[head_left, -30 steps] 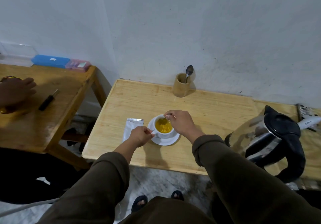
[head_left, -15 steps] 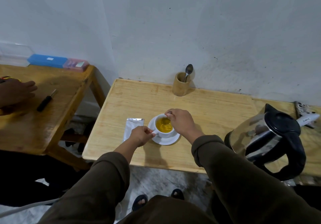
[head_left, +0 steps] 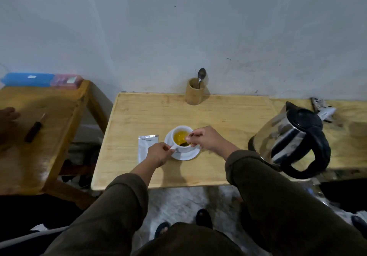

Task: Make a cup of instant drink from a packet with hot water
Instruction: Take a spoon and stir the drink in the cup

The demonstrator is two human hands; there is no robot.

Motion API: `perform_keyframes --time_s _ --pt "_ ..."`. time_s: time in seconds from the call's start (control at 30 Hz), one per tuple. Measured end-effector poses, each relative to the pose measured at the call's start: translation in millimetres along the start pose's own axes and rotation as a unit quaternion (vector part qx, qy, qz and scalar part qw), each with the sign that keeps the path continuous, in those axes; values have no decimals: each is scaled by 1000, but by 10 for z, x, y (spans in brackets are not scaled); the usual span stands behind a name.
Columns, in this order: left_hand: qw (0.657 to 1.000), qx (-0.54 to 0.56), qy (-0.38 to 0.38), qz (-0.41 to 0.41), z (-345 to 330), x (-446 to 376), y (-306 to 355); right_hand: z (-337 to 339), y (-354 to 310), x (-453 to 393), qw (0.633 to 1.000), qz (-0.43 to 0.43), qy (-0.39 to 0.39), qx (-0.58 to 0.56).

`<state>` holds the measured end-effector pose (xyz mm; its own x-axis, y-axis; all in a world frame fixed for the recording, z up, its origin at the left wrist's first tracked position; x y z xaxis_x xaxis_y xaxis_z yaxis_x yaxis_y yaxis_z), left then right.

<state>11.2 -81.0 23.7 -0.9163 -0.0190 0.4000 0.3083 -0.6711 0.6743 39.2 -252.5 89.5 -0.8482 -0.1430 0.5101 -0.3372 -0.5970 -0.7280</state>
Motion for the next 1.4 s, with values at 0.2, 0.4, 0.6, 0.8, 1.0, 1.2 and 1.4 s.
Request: perform_keyframes --time_s 0.2,0.4,0.6,0.8,1.0,1.2,1.4 --pt "999 -35 -1 -28 -28 28 -17 -38 185 283 997 -47 -33 -43" --pt "997 -49 1 -61 -129 72 -15 -151 316 506 993 -62 -78 -70" --pt "998 -45 10 -52 -174 83 -25 -197 421 533 993 -84 -31 -71" --pt "999 -16 33 -33 -233 87 -62 -141 604 503 987 -103 25 -119" --pt "994 56 87 -15 -295 141 -56 -1 846 453 974 -125 44 -182" --pt "982 111 153 7 -393 243 18 132 1184 344 957 -183 105 -201" --pt "971 128 201 24 -488 272 37 217 1441 125 941 -243 153 -177"
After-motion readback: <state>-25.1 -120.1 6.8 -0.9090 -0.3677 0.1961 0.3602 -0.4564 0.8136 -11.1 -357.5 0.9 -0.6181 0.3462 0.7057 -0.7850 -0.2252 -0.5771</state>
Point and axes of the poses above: each hand's wrist, its own x-axis away from the middle knuckle, its own z-axis out of the back of the hand, y = z × x, the point moved 4 cm from there along -x, towards the middle knuckle, and after that the axes turned 7 degrees about -z, right-handed, at the moved point
